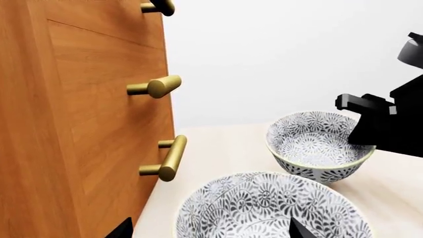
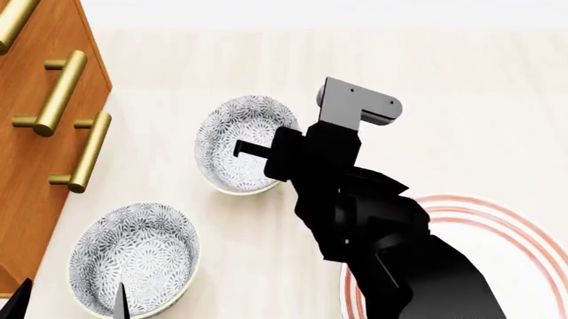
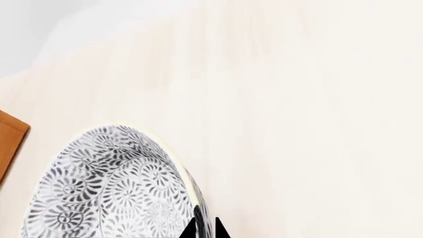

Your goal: Pick up the bowl and put it in the front on the plate.

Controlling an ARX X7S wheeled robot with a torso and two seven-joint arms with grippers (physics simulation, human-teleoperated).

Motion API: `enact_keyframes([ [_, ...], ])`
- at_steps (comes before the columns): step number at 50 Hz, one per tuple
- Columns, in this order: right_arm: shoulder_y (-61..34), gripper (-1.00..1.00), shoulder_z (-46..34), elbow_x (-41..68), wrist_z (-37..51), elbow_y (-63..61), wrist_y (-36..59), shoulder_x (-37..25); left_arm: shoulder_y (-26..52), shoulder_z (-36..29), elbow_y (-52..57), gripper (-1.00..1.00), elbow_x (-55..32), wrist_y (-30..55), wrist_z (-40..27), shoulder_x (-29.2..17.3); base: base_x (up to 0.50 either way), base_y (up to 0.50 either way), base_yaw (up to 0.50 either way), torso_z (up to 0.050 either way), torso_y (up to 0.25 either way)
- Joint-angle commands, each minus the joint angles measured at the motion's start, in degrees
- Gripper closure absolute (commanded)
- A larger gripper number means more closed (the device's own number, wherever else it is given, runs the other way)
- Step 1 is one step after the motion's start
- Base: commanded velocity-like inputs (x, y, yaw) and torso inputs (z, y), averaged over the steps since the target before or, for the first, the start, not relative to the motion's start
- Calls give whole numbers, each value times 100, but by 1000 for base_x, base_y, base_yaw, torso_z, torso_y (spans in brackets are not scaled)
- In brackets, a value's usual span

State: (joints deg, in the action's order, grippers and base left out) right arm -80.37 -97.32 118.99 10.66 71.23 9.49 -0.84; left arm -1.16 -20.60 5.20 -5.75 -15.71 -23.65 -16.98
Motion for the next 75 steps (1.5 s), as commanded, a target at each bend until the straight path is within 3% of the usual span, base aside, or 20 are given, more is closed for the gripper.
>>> enact_keyframes([
  [1,-157,100,193,-156,-114,93,-31,46,-13,58,-49,-100,41,-64,88,59,0,0,0,0,0],
  [15,-463,100,556,-150,833,-2298,-717,-1648,8,53,-70,-100,33,-61,32,60,0,0,0,0,0],
  [29,-586,100,707,-993,2015,-6036,-1679,-4040,3,43,-18,-100,27,-25,-24,48,0,0,0,0,0],
  [47,-192,100,467,-2170,2479,-8887,-2008,-6597,-1,-16,-23,-100,51,-68,-48,30,0,0,0,0,0],
  [59,-68,100,309,-2519,2468,-9777,-1875,-7776,-28,-62,18,-100,52,-75,-52,8,0,0,0,0,0],
  [64,253,100,175,-2211,2359,-9893,-2439,-8187,-34,-89,23,-100,62,-79,-48,-1,0,0,0,0,0],
  [75,463,100,69,-2070,2297,-9760,-2708,-8233,-20,-102,50,-100,81,-44,-88,-13,0,0,0,0,0],
])
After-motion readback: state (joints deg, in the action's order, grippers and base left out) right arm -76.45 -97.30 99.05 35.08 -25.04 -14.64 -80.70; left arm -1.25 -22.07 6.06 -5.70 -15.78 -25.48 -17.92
